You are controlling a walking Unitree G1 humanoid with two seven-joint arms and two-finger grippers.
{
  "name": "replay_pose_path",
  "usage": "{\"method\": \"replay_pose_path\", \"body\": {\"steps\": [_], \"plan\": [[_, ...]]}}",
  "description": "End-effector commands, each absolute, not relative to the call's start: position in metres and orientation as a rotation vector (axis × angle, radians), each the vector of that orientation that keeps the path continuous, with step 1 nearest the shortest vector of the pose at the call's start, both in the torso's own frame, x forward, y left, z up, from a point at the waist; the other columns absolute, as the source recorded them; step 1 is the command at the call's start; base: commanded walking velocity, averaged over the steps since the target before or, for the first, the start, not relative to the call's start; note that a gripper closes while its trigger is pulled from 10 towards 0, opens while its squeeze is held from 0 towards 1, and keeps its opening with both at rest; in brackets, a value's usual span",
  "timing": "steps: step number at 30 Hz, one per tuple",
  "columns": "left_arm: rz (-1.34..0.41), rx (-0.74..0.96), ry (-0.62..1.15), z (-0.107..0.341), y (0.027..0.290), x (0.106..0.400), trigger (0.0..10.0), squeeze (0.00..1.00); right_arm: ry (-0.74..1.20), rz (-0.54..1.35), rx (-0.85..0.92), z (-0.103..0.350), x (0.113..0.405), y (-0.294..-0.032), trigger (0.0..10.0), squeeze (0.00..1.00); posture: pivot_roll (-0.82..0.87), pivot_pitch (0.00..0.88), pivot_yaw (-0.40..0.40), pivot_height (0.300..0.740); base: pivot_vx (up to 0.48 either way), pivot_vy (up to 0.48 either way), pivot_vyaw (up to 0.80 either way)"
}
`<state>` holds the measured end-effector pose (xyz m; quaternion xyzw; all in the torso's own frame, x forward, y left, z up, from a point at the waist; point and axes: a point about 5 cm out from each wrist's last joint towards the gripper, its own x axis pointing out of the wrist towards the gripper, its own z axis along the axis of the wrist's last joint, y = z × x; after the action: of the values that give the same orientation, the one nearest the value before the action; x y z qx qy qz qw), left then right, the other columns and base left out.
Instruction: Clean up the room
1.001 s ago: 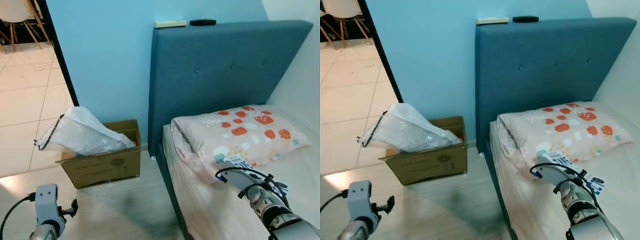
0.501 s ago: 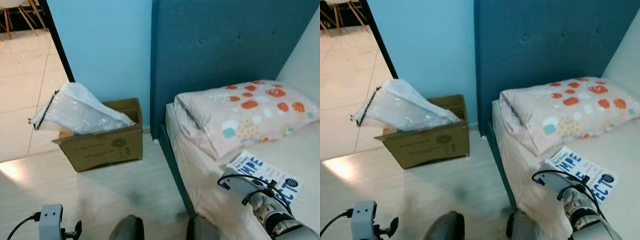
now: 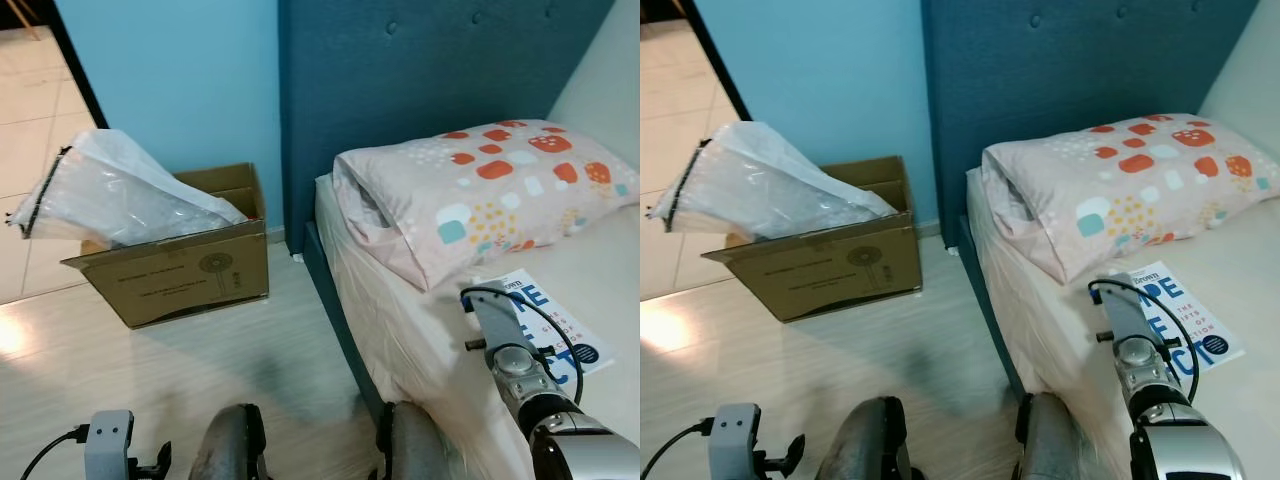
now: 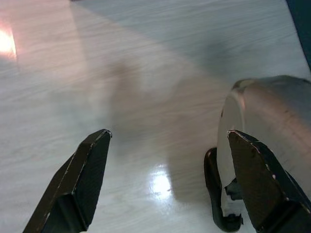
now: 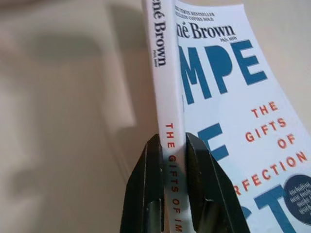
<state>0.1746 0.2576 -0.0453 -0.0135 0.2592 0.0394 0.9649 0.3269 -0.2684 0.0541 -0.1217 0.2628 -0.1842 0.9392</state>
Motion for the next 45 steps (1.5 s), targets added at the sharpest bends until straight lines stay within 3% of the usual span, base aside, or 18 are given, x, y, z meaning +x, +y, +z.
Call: {"method": "replay_pose_path", "body": {"steps": [1,4,9,13,16,22,31,45], "plan": [[0.07,-0.04,0.56,-0.053,0.251,0.164,10.0,0.0,0.618,-0.371,-0.106,0.032,0.317,-0.252,10.0,0.0,0.17,0.268,-0.019,0.573,0.0,0.0,0.0],[0.07,-0.04,0.56,-0.053,0.251,0.164,10.0,0.0,0.617,-0.37,-0.109,0.032,0.317,-0.251,10.0,0.0,0.17,0.268,-0.019,0.573,0.0,0.0,0.0],[0.074,-0.044,0.562,-0.053,0.25,0.162,10.0,0.0,0.583,-0.014,-0.271,0.032,0.33,-0.201,10.0,0.0,0.17,0.264,-0.026,0.573,0.0,0.0,0.0],[0.074,-0.045,0.563,-0.053,0.249,0.163,10.0,0.0,0.593,0.073,-0.341,0.028,0.329,-0.19,10.0,0.0,0.17,0.263,-0.027,0.573,0.0,0.0,0.0],[0.072,-0.05,0.563,-0.054,0.246,0.164,10.0,0.0,0.63,0.179,-0.693,0.02,0.321,-0.195,10.0,0.0,0.16,0.258,-0.026,0.573,0.0,0.0,0.0],[0.068,-0.056,0.565,-0.054,0.244,0.166,10.0,0.0,0.63,0.139,-0.886,0.026,0.322,-0.217,10.0,0.0,0.15,0.254,-0.024,0.573,0.0,0.0,0.0],[0.057,-0.065,0.563,-0.054,0.238,0.174,10.0,0.0,0.637,-0.008,-0.836,0.035,0.324,-0.238,10.0,0.05,0.13,0.231,-0.025,0.573,0.0,0.0,0.0],[0.053,-0.078,0.558,-0.054,0.234,0.178,10.0,0.0,0.689,-0.136,-0.693,0.033,0.322,-0.237,10.0,0.04,0.14,0.214,-0.032,0.573,0.0,0.0,0.0]]}}
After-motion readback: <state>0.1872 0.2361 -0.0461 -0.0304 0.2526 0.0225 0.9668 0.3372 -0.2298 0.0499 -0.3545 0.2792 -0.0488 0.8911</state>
